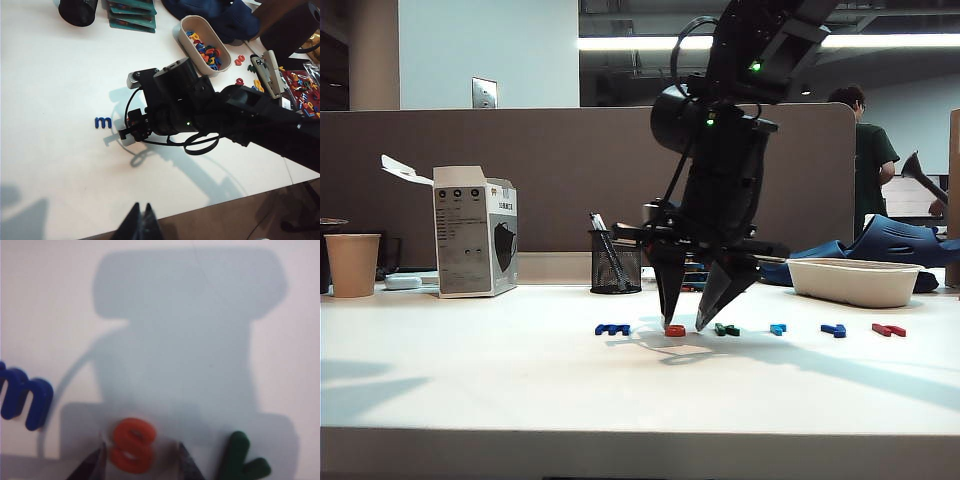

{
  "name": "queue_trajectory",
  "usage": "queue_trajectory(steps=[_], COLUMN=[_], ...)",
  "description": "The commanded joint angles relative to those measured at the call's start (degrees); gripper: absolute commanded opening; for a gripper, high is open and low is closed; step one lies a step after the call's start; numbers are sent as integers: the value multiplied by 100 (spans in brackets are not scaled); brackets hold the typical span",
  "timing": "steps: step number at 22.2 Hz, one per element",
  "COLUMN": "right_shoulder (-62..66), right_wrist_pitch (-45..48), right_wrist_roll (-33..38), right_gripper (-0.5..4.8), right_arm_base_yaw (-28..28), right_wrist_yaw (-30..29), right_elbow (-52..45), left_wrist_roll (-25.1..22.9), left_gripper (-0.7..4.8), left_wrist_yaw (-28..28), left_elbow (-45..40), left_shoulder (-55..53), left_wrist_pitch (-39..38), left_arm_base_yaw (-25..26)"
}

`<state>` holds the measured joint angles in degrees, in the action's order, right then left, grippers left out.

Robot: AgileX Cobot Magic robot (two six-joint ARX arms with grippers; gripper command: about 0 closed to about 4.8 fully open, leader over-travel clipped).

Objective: Select the appropriate letters from the row of letter magnets placed on the table to arrange into the word "sky".

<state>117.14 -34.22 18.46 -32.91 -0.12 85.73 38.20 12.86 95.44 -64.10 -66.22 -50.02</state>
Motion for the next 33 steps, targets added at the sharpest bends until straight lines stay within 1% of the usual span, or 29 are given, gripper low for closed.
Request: queue_trajectory(steps=[1,12,14,17,18,19,22,23,24,33], right_shoulder=[94,188,188,188,188,188,188,188,188,188], right_wrist_pitch=[94,-188,-199,-201,-203,-203,-199,-199,-199,-197], right_wrist_roll=[20,17,17,17,17,15,13,13,13,13], right_gripper=[180,177,144,136,123,84,74,66,46,44], right_arm_base_yaw=[-83,-175,-175,-175,-175,-175,-175,-175,-175,-175], right_wrist_yaw=[20,173,170,170,170,170,170,170,170,170], right_elbow=[15,13,13,13,13,13,13,13,13,13], left_wrist_roll=[-22,-22,-22,-22,-22,-22,-22,-22,-22,-22], left_gripper=[-5,-5,-5,-5,-5,-5,-5,-5,-5,-5], left_wrist_yaw=[20,20,20,17,17,17,20,17,20,20], left_elbow=[7,7,7,7,7,7,7,7,7,7], left_shoulder=[11,11,11,11,11,11,11,11,11,11], left_wrist_pitch=[55,55,57,57,57,57,57,55,57,57], left_arm_base_yaw=[7,7,7,7,7,7,7,7,7,7])
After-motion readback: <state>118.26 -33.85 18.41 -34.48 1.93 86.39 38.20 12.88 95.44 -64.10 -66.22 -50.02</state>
